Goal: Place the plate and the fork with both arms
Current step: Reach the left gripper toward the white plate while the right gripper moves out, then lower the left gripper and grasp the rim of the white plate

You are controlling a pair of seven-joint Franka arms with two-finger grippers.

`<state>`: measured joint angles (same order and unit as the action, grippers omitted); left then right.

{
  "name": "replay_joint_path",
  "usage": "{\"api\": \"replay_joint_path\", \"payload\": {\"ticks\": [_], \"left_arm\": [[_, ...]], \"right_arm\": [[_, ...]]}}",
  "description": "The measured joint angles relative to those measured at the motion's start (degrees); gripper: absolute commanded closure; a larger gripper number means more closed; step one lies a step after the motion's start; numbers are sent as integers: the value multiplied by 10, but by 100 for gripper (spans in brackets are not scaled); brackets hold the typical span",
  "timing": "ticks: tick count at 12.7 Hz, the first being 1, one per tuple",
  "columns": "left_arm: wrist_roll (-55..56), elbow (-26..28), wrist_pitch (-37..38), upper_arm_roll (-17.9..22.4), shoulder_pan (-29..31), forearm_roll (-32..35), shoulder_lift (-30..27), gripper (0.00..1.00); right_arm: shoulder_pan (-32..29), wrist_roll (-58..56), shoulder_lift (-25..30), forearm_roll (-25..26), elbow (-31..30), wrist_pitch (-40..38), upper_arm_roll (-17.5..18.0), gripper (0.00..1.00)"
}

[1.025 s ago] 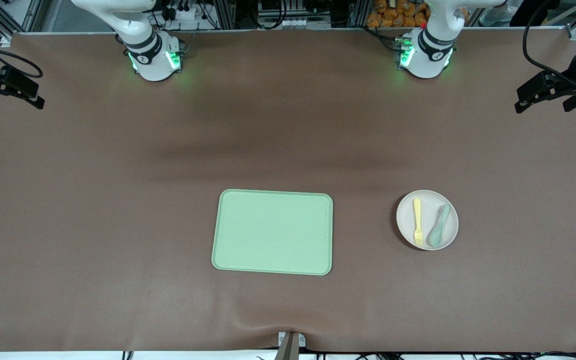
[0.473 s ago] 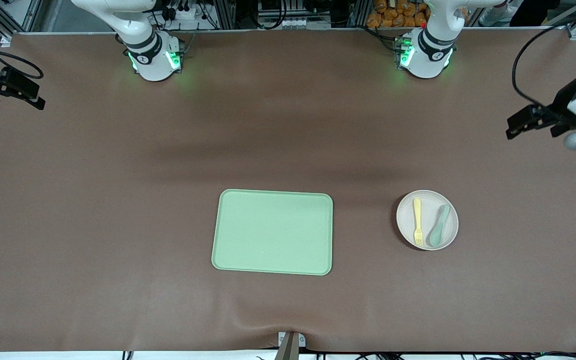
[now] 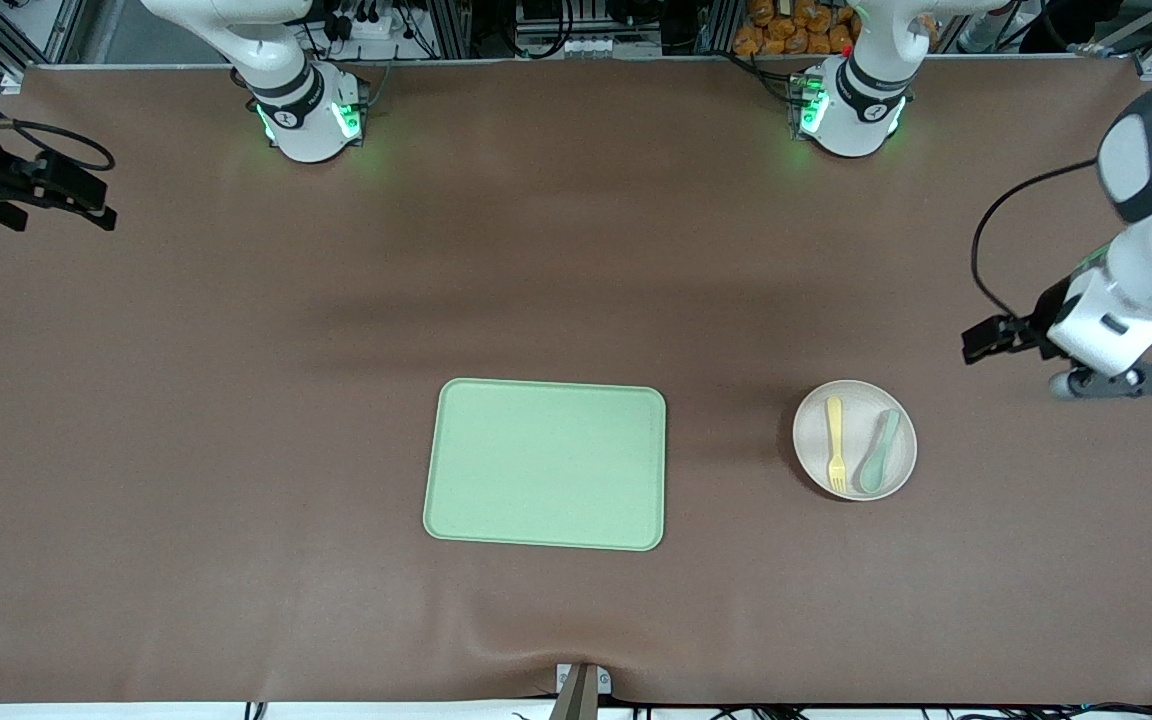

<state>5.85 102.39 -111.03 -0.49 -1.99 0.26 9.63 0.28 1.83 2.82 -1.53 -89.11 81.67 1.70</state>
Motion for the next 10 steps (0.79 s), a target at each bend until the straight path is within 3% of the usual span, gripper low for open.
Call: {"api": "replay_joint_path", "payload": {"ticks": [8,10], "left_arm": [[-3,16,-223,1,7,2,179,0],[-6,10,-245,1,18,4,206,3]], "right_arm": [[53,0,-131,-21,-5,77,1,0],[75,0,-143,-21,-5,78,2,0]]}}
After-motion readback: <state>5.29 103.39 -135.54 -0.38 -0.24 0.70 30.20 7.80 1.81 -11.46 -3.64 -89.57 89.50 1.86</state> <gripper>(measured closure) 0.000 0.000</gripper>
